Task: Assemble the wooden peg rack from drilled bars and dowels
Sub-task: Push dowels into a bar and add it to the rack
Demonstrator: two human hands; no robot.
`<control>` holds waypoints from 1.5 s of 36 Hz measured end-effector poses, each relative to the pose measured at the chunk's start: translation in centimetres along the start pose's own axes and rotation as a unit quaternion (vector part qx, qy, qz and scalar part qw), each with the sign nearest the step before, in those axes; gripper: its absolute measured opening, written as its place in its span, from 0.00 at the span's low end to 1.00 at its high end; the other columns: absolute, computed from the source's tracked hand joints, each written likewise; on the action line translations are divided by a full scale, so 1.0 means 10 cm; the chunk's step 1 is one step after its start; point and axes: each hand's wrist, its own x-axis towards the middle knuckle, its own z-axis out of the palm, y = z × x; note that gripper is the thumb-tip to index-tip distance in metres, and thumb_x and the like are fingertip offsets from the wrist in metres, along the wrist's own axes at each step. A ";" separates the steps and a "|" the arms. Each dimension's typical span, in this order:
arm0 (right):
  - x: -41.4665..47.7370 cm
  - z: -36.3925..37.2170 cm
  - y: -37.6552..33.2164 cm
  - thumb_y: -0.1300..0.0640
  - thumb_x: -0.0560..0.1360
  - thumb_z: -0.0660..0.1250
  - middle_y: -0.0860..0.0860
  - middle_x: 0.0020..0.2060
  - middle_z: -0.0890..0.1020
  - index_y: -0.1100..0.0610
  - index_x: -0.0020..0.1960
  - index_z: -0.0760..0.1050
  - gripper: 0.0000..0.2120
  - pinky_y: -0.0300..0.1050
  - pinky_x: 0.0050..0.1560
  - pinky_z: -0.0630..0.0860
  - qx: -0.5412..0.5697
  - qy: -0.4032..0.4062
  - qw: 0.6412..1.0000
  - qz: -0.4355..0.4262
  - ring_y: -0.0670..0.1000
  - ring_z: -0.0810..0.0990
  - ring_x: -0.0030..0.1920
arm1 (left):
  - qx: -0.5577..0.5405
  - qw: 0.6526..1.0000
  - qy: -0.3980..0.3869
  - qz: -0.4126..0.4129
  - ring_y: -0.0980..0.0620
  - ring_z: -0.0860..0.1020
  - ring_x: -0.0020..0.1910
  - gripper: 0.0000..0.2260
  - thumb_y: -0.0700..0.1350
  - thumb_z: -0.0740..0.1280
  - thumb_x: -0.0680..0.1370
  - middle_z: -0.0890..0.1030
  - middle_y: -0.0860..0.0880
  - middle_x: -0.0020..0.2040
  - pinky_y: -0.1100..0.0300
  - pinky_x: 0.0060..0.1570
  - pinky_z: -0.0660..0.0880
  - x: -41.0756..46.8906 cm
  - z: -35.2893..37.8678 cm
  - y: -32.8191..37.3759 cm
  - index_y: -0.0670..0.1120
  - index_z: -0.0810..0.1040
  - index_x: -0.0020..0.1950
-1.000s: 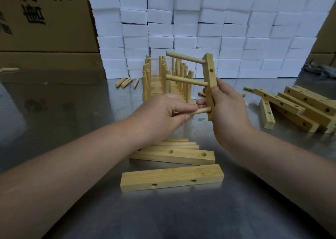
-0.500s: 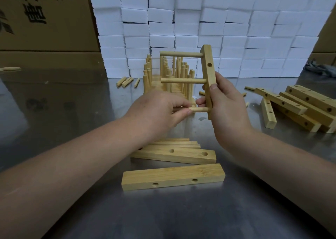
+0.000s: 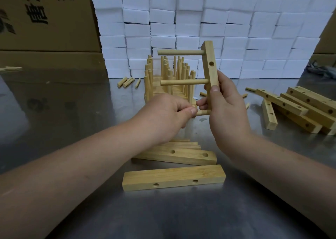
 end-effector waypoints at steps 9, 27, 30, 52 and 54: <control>0.06 -0.02 -0.04 0.61 0.81 0.53 0.38 0.31 0.80 0.49 0.60 0.74 0.15 0.30 0.35 0.73 0.065 -0.018 0.995 0.071 0.38 0.78 0.33 | -0.150 0.984 -0.062 -0.072 0.58 0.74 0.25 0.14 0.56 0.62 0.76 0.82 0.52 0.31 0.63 0.30 0.72 0.05 -0.10 0.05 0.51 0.81 0.37; 0.19 -0.16 -0.12 0.60 0.80 0.55 0.64 0.35 0.82 0.68 0.43 0.79 0.18 0.39 0.23 0.77 0.303 -0.226 0.815 0.439 0.52 0.81 0.25 | -0.256 0.961 0.050 -0.090 0.55 0.81 0.38 0.21 0.39 0.69 0.73 0.82 0.54 0.41 0.59 0.37 0.78 0.22 -0.17 -0.47 0.56 0.69 0.62; 0.25 -0.22 -0.09 0.58 0.80 0.52 0.66 0.37 0.82 0.68 0.53 0.72 0.15 0.41 0.21 0.76 0.318 -0.214 0.781 0.493 0.53 0.80 0.24 | -0.272 0.960 0.038 -0.063 0.60 0.80 0.35 0.17 0.37 0.68 0.74 0.82 0.55 0.42 0.66 0.34 0.76 0.20 -0.17 -0.51 0.56 0.72 0.56; 0.35 -0.22 0.21 0.49 0.80 0.56 0.65 0.58 0.76 0.60 0.71 0.62 0.23 0.45 0.28 0.79 0.293 -0.047 0.834 0.465 0.60 0.83 0.41 | 0.014 0.986 0.016 -0.164 0.53 0.78 0.43 0.17 0.58 0.70 0.71 0.81 0.49 0.47 0.59 0.41 0.72 0.18 -0.23 -0.83 0.51 0.79 0.55; 0.34 -0.19 0.22 0.51 0.80 0.59 0.64 0.58 0.75 0.62 0.69 0.63 0.22 0.44 0.28 0.79 0.272 -0.032 0.844 0.462 0.60 0.82 0.44 | 0.030 0.984 0.008 -0.177 0.51 0.79 0.40 0.11 0.58 0.69 0.71 0.82 0.49 0.41 0.59 0.38 0.72 0.18 -0.23 -0.84 0.54 0.79 0.46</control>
